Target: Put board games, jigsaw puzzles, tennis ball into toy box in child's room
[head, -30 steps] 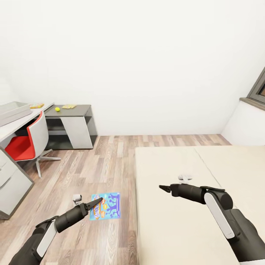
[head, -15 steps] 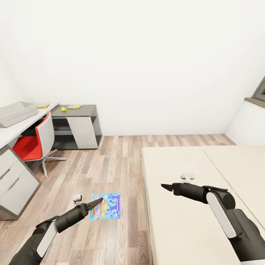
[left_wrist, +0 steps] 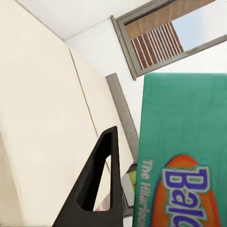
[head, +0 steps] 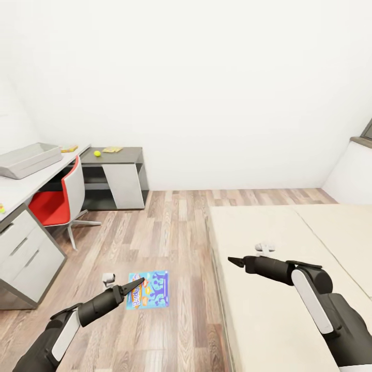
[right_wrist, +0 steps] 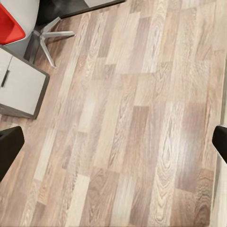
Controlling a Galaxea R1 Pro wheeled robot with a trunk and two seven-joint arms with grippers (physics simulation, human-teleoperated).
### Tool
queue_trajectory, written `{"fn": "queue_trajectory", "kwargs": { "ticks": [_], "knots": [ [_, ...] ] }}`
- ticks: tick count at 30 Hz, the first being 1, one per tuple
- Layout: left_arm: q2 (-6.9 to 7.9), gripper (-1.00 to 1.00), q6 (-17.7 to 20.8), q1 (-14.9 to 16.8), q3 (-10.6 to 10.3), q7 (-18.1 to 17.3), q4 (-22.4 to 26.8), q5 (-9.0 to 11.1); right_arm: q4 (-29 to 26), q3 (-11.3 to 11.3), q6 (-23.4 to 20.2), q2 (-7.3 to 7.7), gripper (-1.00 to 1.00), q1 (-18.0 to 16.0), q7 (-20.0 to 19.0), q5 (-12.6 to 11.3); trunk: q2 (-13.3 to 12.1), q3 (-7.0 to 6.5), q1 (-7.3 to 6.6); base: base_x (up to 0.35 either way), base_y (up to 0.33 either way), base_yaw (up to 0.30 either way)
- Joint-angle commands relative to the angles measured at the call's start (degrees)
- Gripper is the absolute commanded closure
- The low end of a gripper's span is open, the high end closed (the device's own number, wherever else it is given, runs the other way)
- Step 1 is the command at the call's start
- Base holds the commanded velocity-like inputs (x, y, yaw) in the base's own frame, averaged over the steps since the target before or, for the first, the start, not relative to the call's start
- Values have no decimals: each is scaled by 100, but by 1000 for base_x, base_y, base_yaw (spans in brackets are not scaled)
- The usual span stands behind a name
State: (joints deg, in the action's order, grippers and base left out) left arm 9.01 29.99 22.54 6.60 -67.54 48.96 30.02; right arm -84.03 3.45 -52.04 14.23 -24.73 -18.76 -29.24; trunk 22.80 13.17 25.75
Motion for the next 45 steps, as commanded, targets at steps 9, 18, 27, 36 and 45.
{"fn": "queue_trajectory", "kwargs": {
  "ticks": [9, 18, 27, 36, 45],
  "knots": [
    [3, 100, 59, 4, -1, -6, -1, 26, 6, -5, -17, 33, -100, -5, -36, 31, 11, 11, 3, 0, 268, 0],
    [3, 100, 59, 4, -1, 2, -1, 23, 9, -3, -17, 89, -100, -4, -39, 27, 11, 11, 3, 0, 268, 0],
    [-3, 100, 59, 4, 6, 24, -1, 8, -1, -5, -3, 105, -100, -2, -47, 22, 11, 11, 3, 0, 260, 0],
    [-4, 100, 79, -5, 42, 241, -4, 64, -81, -3, -20, 102, -100, -3, -55, 10, 11, 11, 3, 0, 100, 0],
    [-1, 100, 141, 2, 64, 359, -7, 94, -111, -2, -24, 103, -100, -5, -57, 7, 11, 11, 3, 0, 24, 0]
  ]
}}
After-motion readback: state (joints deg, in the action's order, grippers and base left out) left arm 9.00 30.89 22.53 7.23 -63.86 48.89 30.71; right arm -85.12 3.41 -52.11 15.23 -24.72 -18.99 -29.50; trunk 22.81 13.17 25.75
